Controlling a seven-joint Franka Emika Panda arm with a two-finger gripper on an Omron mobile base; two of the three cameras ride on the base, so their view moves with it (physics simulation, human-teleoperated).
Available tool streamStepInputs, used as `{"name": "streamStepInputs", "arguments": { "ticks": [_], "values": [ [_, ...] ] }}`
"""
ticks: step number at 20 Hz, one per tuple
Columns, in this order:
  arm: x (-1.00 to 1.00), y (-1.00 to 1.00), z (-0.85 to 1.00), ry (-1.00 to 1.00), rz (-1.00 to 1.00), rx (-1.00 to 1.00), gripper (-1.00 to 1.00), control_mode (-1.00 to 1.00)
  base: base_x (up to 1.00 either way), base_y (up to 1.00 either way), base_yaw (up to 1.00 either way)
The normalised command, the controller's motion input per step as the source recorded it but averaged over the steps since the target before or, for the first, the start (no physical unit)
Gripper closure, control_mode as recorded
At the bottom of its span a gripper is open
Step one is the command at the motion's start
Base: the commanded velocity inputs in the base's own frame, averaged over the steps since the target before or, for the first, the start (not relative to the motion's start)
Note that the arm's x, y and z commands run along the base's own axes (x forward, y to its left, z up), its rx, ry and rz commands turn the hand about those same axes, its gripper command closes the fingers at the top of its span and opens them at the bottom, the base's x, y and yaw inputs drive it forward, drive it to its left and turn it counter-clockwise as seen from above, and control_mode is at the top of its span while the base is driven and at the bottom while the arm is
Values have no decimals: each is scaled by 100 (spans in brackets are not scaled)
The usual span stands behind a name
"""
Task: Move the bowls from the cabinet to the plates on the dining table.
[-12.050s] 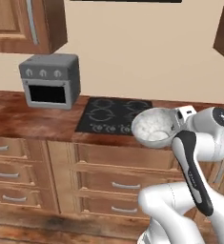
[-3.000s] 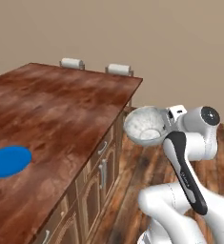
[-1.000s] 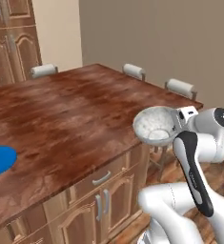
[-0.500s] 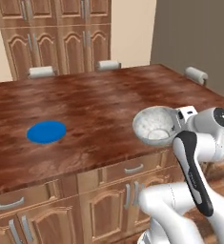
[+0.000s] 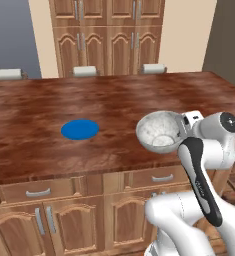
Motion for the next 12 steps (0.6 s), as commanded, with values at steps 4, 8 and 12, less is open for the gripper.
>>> {"name": "streamStepInputs", "arguments": {
  "ticks": [4,8,12],
  "values": [
    [0,0,0,0,0,0,100,100,67,0,4],
    [0,0,0,0,0,0,100,100,46,0,0],
    [0,0,0,0,0,0,100,100,-3,38,0]
  ]
}}
